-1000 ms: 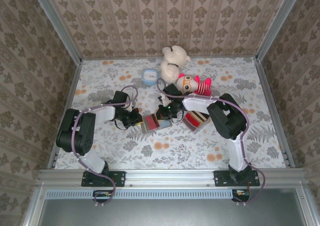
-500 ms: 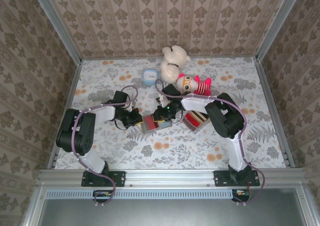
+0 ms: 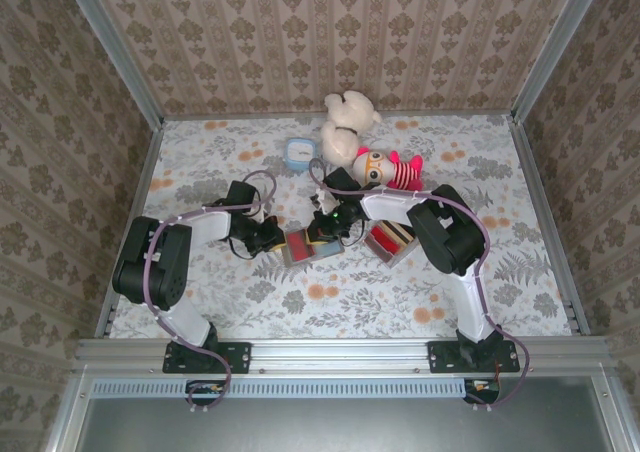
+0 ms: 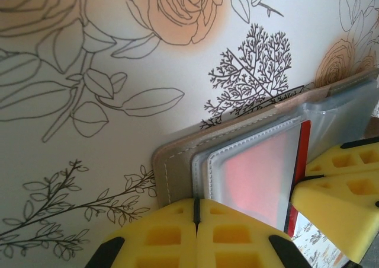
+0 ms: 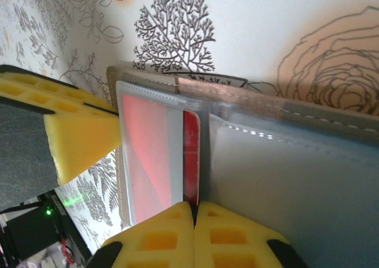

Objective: Take the credit cards out of the card holder

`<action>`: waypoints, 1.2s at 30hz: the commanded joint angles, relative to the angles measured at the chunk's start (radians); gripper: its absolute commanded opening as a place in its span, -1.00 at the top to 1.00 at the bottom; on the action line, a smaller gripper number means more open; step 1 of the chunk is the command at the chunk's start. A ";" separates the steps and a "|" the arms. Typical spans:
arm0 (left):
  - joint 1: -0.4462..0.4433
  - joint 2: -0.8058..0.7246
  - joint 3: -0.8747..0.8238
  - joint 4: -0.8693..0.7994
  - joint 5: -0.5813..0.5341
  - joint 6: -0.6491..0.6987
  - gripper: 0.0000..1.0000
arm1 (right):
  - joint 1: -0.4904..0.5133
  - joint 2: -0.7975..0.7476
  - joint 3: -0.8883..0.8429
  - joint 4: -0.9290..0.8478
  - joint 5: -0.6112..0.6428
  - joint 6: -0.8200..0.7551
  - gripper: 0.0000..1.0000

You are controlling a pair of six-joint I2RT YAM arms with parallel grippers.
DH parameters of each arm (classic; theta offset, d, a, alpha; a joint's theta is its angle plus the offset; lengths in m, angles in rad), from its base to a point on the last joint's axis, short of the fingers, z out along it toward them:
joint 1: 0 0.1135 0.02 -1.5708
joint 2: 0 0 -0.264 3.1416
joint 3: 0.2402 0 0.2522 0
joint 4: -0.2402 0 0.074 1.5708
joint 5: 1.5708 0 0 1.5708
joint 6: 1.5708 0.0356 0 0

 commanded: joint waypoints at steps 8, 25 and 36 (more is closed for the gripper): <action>0.001 0.028 -0.009 -0.099 -0.100 0.030 1.00 | -0.072 -0.167 -0.086 -0.055 0.098 -0.065 1.00; 0.013 -0.171 0.164 -0.239 -0.181 0.035 -0.18 | -0.158 -0.677 -0.246 -0.040 0.252 -0.258 1.00; 0.115 -0.215 0.304 -0.359 -0.365 0.171 -0.78 | -0.183 -0.998 -0.338 -0.225 0.556 -0.497 1.00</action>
